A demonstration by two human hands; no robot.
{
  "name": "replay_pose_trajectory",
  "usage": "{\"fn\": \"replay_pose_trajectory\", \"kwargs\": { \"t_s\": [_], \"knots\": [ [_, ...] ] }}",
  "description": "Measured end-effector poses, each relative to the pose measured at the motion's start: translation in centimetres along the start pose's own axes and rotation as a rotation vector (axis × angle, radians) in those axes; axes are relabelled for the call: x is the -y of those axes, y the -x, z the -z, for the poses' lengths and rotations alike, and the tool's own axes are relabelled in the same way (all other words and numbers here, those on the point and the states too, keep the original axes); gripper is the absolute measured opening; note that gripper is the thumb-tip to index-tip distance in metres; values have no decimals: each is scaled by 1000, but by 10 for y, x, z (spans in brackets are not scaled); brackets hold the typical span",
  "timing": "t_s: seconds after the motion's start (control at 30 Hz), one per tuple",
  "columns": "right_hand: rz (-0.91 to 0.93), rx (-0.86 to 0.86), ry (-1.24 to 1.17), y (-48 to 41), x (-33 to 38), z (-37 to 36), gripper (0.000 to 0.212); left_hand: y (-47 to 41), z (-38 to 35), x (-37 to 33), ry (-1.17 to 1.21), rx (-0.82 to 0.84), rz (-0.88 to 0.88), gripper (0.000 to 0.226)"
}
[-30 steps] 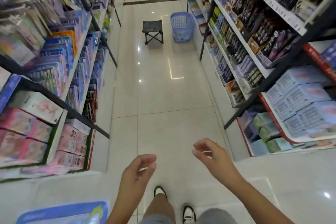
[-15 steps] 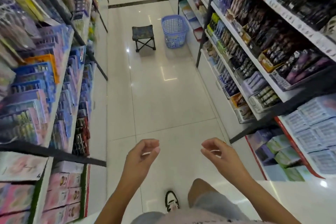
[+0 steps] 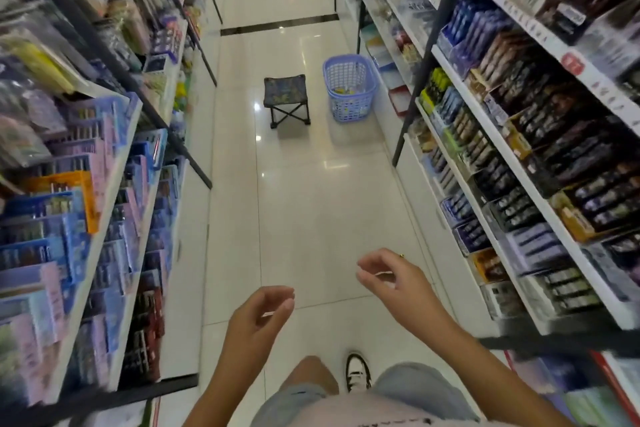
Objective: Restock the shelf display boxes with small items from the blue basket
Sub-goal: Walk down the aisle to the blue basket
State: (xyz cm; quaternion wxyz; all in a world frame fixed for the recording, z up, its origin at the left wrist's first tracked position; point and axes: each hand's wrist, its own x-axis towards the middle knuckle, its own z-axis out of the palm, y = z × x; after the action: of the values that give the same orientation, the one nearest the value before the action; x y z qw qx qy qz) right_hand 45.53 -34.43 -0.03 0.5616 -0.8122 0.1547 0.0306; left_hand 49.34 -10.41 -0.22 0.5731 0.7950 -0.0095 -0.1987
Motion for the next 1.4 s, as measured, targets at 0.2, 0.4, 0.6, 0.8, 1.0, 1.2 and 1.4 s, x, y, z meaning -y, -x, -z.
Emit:
{"fn": "replay_pose_trajectory", "kwargs": {
  "t_s": [0.2,0.4,0.6,0.8,1.0,1.2,1.4],
  "knots": [
    [45,22,-49,-117,32,-2,7,-94,18,-18,20,-35,39,10],
    [-29,15,-33,-214,38,-10,9,-229,45,-52,-49,12,-56,12],
    [-125,-64,-40,-296,51,3,8,-355,65,-110,-39,74,-125,13],
    [-156,-95,-42,-397,60,28,10,-455,64,-139,-41,123,-134,12],
    [-76,-35,-53,-530,97,42,8,-536,70,-152,-24,37,-48,12],
    [20,53,-39,-651,143,49,7,-620,73,-173,6,-59,40,11],
    [-51,5,-57,-755,143,61,8,-738,81,-210,-1,-19,22,11]
  ]
}}
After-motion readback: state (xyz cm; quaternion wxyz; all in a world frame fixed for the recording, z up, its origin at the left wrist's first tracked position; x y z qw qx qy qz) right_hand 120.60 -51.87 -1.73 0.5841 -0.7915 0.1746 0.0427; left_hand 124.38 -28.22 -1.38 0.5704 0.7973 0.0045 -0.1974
